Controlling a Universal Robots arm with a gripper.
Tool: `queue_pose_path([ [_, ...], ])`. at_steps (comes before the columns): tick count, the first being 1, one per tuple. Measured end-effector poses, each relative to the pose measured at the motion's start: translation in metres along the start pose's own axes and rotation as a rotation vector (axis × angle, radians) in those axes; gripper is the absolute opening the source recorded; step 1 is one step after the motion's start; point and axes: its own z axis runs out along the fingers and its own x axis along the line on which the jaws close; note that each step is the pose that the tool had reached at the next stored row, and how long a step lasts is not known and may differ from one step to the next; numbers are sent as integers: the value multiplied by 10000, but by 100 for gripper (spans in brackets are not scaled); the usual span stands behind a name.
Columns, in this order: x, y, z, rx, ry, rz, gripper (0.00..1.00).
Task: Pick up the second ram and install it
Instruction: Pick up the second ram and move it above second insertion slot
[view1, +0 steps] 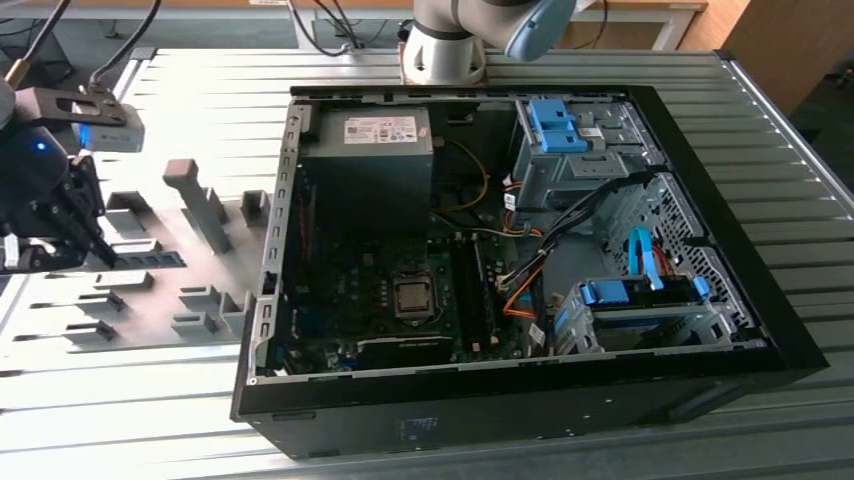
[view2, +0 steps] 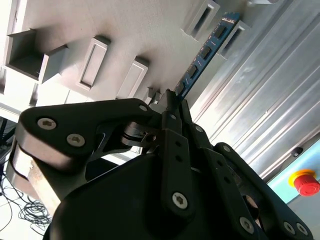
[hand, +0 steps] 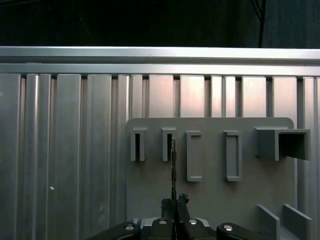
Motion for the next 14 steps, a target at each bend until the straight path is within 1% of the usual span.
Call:
queue_pose_path([
  [5,-1,1,-93,0,0,0,14],
  [14,-1,2,-288,-1,0,0,14],
])
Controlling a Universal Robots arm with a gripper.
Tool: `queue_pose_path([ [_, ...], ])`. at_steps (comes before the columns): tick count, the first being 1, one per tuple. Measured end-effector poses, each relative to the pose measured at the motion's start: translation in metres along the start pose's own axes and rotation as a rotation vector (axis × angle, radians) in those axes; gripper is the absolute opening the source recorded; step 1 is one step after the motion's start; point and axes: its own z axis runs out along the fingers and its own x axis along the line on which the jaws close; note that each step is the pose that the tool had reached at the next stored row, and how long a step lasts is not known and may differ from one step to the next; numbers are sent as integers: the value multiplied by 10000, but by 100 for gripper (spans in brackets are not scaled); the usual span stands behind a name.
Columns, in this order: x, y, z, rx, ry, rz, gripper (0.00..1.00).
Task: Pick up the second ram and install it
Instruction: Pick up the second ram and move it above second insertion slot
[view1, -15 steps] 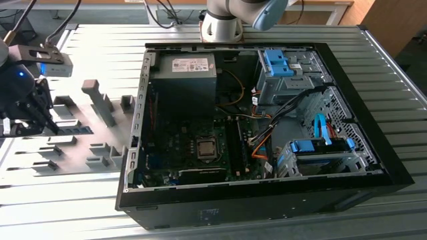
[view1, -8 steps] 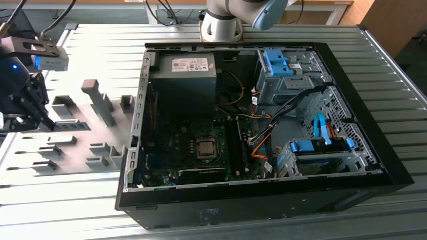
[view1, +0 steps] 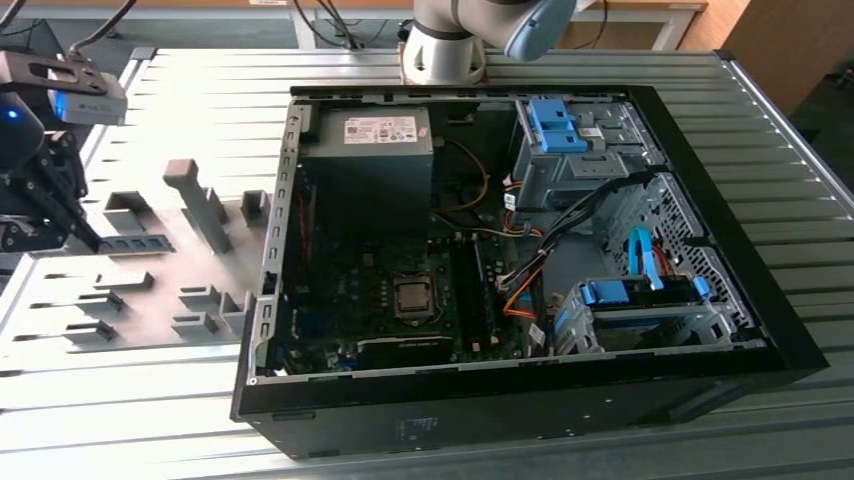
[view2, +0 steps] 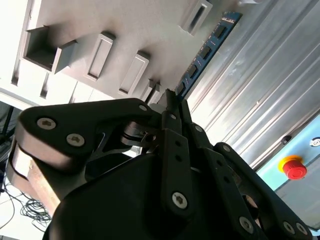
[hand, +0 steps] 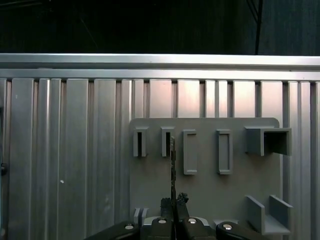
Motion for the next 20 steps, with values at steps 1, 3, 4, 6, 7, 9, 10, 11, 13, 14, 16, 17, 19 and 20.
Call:
queue_pose_path([
  [1,0,0,-22,0,0,0,14],
  [3,-1,1,-64,1,-1,0,14],
  [4,-1,1,-86,0,0,0,14],
  [6,-1,1,-130,0,0,0,14],
  [7,-1,1,-151,0,0,0,14],
  [9,-1,1,-192,0,0,0,14],
  [10,-1,2,-212,1,-1,0,14],
  [11,-1,2,-234,0,0,0,14],
  [13,-2,2,-277,0,0,0,14],
  [14,-2,2,-300,0,0,0,14],
  [16,-2,2,-347,1,0,0,14],
  [17,-2,3,-369,0,0,0,14],
  [19,-2,3,-415,0,0,0,14],
  [20,-3,3,-438,0,0,0,14],
])
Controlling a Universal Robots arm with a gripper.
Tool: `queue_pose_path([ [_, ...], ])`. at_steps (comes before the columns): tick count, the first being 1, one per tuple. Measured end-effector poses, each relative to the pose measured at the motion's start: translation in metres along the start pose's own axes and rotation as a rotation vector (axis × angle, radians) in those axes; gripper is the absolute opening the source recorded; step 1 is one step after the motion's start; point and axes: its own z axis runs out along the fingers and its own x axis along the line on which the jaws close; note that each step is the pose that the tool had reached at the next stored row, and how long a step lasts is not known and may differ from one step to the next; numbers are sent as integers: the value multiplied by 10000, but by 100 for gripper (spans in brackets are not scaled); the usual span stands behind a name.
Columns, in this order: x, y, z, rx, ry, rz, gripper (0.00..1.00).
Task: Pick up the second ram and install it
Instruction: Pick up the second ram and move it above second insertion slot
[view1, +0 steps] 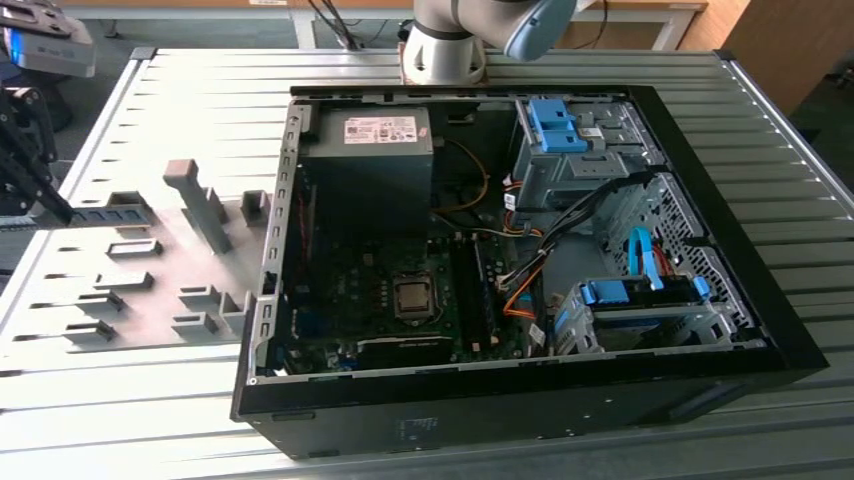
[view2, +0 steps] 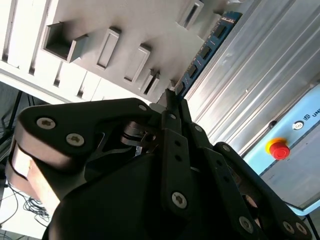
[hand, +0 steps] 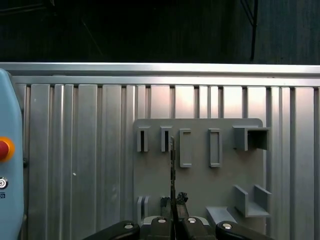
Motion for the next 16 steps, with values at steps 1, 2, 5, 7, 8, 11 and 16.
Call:
queue_pose_path([
  [1,0,0,-25,0,0,0,14],
  [2,0,0,-47,0,0,0,14],
  [5,-1,1,-109,-1,0,0,14],
  [7,-1,1,-147,0,0,0,14],
  [8,-1,1,-167,0,0,0,14],
  [11,-1,1,-224,-1,0,0,14],
  [16,-2,2,-334,-1,0,0,14],
])
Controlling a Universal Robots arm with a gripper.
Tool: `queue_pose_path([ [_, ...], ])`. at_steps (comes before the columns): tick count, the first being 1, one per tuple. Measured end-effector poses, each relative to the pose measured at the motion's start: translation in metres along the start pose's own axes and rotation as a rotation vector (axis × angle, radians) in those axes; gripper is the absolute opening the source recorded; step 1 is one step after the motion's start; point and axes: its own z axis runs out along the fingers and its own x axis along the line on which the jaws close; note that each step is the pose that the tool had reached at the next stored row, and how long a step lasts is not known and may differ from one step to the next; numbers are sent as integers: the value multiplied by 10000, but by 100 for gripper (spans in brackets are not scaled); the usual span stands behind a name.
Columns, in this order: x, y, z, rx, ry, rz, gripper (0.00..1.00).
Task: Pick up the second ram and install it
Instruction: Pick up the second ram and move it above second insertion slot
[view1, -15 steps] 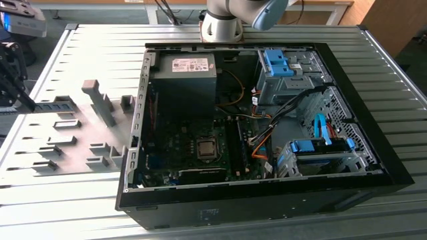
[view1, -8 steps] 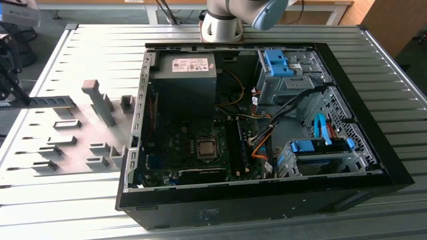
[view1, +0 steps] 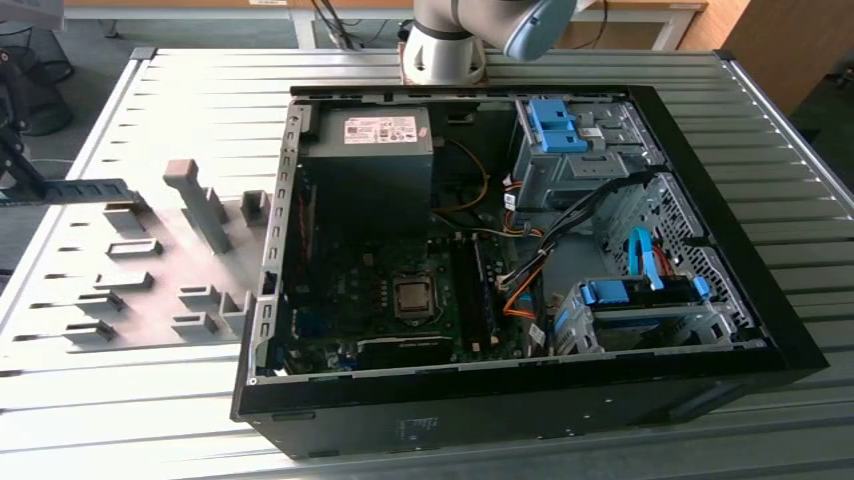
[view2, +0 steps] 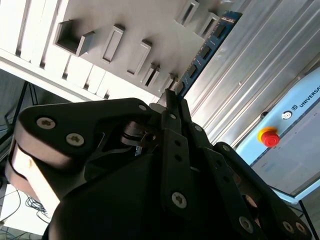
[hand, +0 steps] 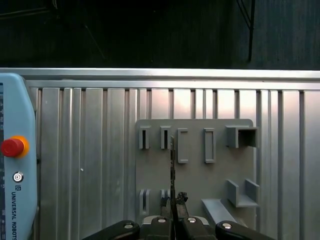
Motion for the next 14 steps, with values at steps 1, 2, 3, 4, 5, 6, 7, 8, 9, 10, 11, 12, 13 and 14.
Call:
queue_pose_path([
  [1,0,0,-21,0,0,0,14],
  [2,0,0,-41,1,0,0,14],
  [3,0,0,-61,0,0,0,14],
  [4,0,1,-80,1,-1,0,14],
  [5,0,1,-102,1,-1,0,14],
  [6,-1,1,-125,1,0,0,14],
  [7,-1,1,-148,-1,0,0,14],
  [8,-1,1,-170,0,0,0,14],
  [9,-1,1,-191,1,-1,0,14],
  [10,-1,1,-212,1,0,0,14],
  [11,-1,2,-223,1,0,0,14],
  [12,-1,2,-223,3,-2,0,14],
  [13,-1,2,-223,3,-2,0,14],
  [14,-1,2,-224,3,-2,0,14],
])
